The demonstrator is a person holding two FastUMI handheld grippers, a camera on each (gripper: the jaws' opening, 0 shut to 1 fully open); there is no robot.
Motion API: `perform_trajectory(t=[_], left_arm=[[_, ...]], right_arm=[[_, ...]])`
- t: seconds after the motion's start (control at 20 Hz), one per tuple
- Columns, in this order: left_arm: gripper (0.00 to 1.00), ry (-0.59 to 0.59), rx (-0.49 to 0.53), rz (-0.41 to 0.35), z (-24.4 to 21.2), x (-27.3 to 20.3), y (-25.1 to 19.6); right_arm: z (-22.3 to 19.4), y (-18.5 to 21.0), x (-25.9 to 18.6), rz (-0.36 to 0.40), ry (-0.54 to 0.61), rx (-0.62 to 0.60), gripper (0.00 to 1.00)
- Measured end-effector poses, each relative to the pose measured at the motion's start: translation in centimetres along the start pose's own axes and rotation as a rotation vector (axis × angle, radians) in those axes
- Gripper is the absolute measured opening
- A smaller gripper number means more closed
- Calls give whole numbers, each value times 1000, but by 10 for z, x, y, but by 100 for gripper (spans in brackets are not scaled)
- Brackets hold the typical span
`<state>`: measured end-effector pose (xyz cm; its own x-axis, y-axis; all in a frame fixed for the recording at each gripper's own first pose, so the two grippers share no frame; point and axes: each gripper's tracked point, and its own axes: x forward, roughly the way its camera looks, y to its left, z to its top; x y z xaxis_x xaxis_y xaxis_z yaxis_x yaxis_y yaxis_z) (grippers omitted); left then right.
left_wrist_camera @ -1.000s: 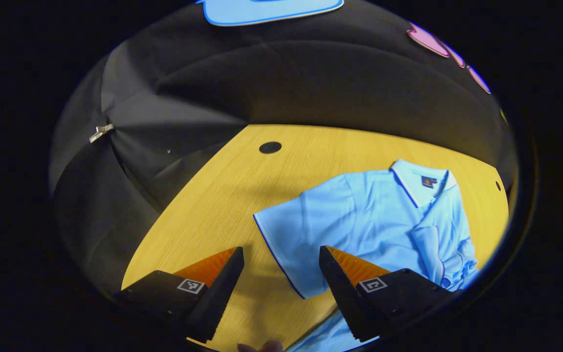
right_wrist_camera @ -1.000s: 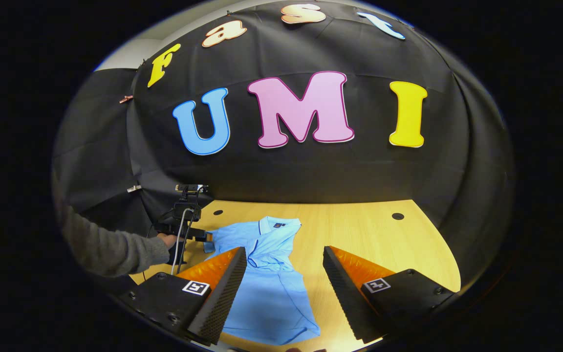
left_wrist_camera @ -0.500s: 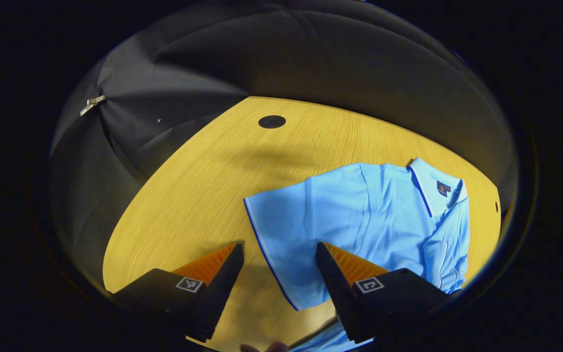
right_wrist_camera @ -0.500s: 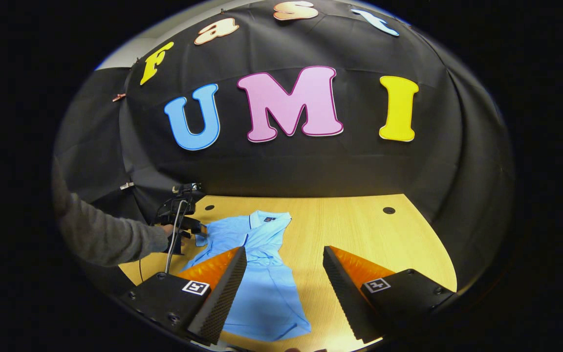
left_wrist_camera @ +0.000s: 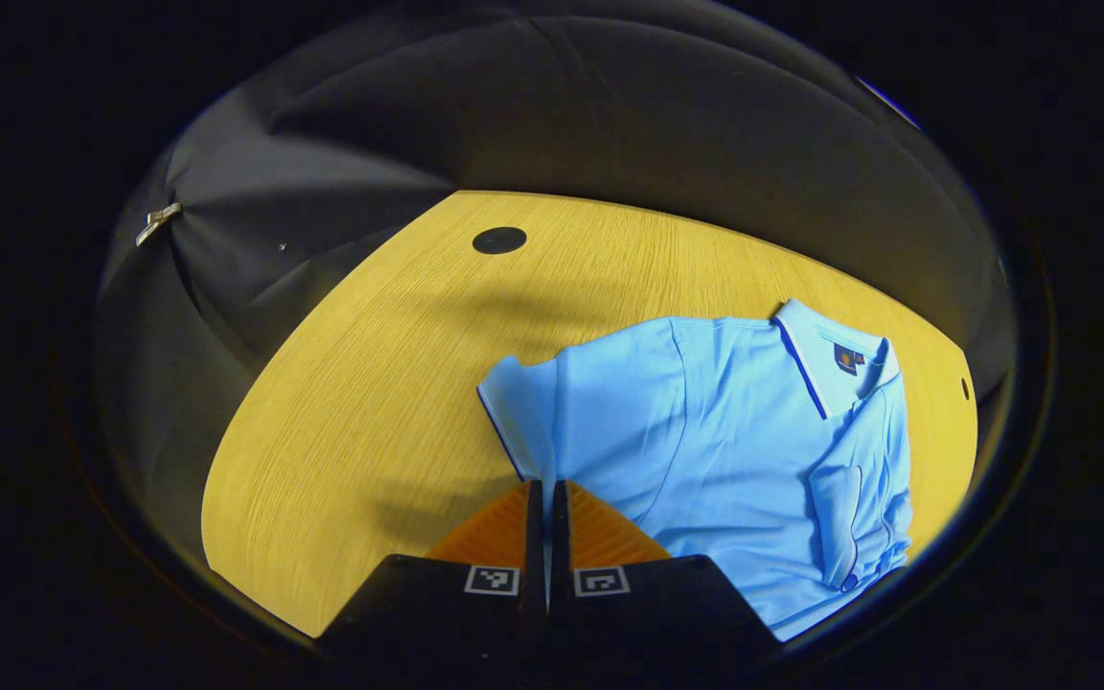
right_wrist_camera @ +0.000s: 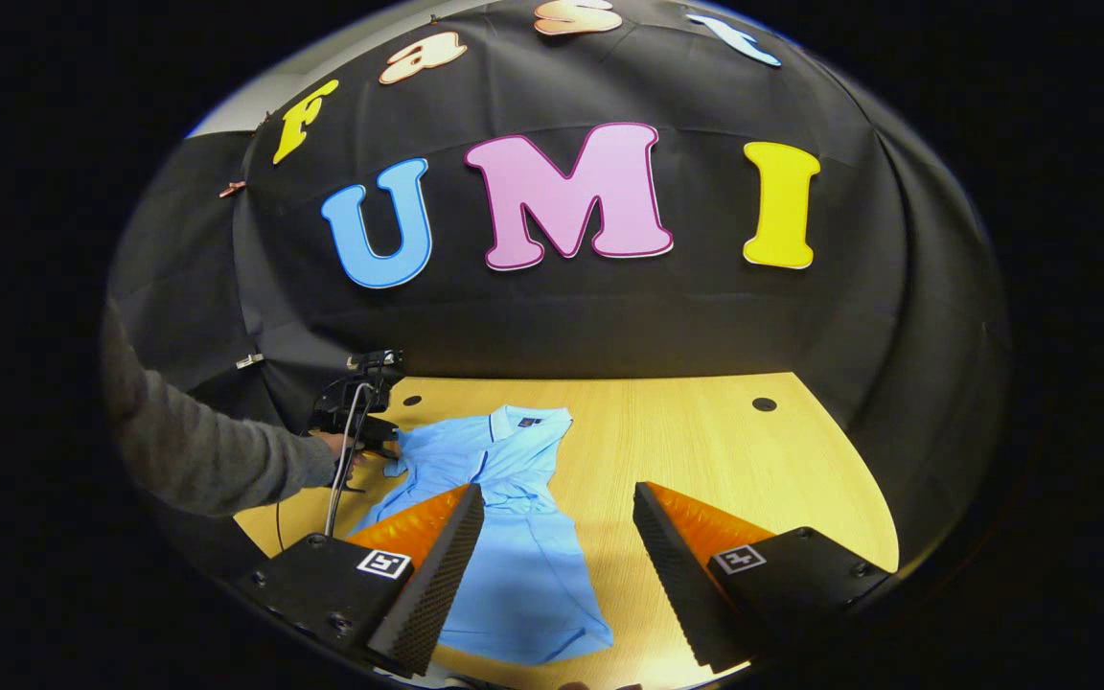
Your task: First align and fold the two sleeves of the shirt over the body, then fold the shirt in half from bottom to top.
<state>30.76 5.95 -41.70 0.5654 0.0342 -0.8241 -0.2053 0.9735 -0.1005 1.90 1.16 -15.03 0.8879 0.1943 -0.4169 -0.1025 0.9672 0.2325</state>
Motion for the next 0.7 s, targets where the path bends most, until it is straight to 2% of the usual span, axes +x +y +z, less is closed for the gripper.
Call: perform_trajectory(t=[0.2,0.35,0.5,0.7], left_arm=[[6,1,5,-2,-2,-3,-4],[6,-68,35,-2,11,-14,-10],[6,-155,47,-45,28,-33,-32],[6,-260,102,-148,43,-62,-78]], right_arm=[[3,-4,-4,-6,-12,1,98],[4,-7,-7,-10,-17,4,98],[0,-9,-9,-14,-17,15,98],[-3,-14,-12,-26,-13,28,98]])
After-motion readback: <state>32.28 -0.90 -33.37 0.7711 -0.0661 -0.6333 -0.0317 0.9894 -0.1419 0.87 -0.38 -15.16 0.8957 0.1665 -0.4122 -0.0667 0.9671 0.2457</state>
